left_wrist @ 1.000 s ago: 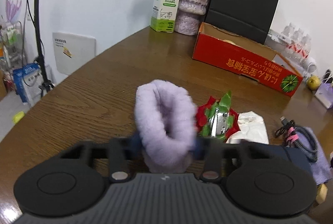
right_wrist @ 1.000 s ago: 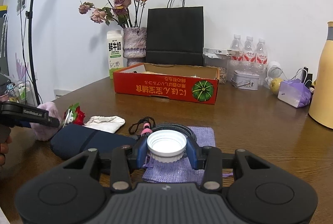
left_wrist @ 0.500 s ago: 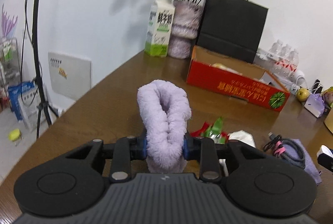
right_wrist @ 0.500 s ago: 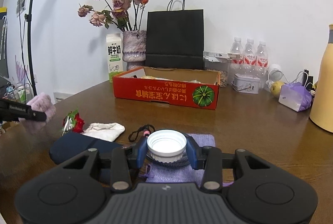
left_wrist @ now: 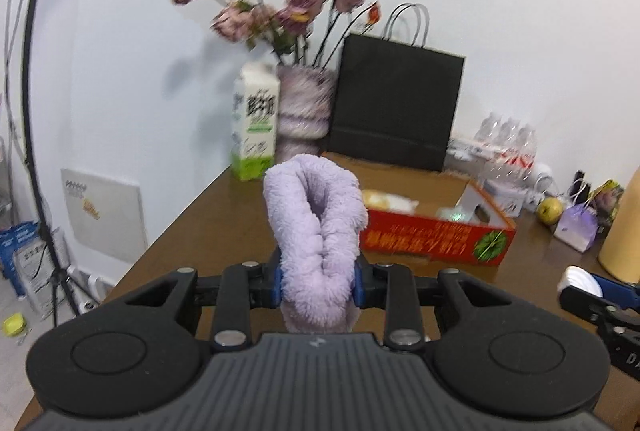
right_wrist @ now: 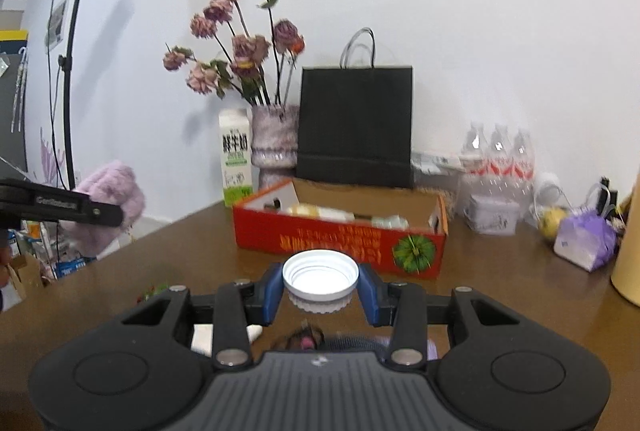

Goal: Organize objects

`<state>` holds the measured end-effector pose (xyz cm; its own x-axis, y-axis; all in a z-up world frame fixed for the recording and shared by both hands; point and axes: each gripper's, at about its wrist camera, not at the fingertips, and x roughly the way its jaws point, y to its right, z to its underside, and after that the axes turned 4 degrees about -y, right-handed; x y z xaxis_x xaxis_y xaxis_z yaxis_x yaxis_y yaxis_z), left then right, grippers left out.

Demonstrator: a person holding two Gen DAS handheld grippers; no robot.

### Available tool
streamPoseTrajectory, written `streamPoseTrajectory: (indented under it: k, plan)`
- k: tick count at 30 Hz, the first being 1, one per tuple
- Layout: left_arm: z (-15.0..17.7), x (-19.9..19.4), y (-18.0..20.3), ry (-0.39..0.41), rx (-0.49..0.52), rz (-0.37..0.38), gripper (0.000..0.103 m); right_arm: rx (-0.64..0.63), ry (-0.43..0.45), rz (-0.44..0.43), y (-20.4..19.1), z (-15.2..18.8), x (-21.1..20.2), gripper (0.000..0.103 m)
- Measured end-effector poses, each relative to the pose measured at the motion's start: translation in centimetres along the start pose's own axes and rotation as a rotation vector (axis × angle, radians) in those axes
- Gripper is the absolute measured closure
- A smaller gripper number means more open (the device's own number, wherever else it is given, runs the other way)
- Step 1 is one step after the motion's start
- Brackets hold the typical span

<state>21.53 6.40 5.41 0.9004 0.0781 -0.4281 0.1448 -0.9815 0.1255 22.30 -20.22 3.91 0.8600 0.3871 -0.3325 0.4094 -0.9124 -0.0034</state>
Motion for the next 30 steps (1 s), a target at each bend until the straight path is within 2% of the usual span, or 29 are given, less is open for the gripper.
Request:
streamPoseTrajectory:
  k: [10, 20, 25, 30]
  plan:
    - [-4.4, 3.2, 3.5, 0.054, 0.009, 0.046, 0.071, -0.014, 0.084, -0.010, -0.3, -4.8, 3.2, 0.064]
    - [-7.5, 7.8, 4.7, 0.069, -0.026, 0.061, 0.071, -0.014, 0.113, -0.028, 0.1, -8.7, 8.7, 0.064]
    - [-9.1, 10.1, 4.7, 0.094, -0.064, 0.034, 0.071, -0.016, 0.117, -0.029, 0.6, -9.9, 11.6, 0.064]
    - [-9.8, 13.1, 4.9, 0.074, -0.072, 0.008, 0.071, -0.016, 0.107, -0.022, 1.4, -10.7, 14.2, 0.064]
